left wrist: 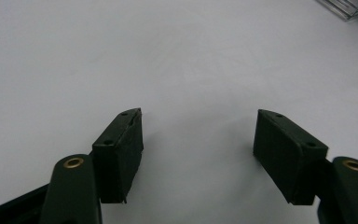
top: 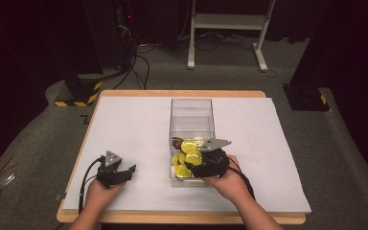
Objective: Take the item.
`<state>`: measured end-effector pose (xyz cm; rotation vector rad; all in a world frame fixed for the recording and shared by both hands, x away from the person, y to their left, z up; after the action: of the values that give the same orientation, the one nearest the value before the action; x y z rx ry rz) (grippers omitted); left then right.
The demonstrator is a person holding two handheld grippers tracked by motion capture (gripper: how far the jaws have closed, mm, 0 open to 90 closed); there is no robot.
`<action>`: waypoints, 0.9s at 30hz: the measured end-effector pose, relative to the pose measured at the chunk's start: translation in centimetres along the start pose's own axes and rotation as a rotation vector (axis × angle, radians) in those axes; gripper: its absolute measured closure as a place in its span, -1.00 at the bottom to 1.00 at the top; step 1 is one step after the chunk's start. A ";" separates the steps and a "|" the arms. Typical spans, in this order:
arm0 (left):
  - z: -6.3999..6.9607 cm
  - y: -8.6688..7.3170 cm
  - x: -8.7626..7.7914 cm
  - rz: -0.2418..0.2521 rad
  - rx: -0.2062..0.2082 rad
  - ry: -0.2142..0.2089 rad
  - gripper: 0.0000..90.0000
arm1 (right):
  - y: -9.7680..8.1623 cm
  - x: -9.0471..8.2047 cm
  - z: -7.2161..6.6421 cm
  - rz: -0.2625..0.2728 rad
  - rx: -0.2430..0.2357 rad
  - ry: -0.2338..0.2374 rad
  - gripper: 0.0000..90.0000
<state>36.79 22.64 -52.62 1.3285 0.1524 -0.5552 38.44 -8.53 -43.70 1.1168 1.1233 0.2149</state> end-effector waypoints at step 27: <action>0.0 0.0 0.0 -0.001 0.002 -0.002 -0.26 | -0.2 0.8 0.0 -0.038 -0.028 -0.022 -0.30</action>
<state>36.77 22.65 -52.62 1.3293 0.1509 -0.5580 38.77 -8.13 -44.29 1.0701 1.1176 0.1873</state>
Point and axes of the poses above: each handheld gripper's, and its own axes: x roughly forward along the jaws, y roughly out of its top, z roughly to its right, the point moved 2 cm from there along x, roughly forward along the jaws, and after that the axes turned 3 degrees about z, right-handed, at the moved point
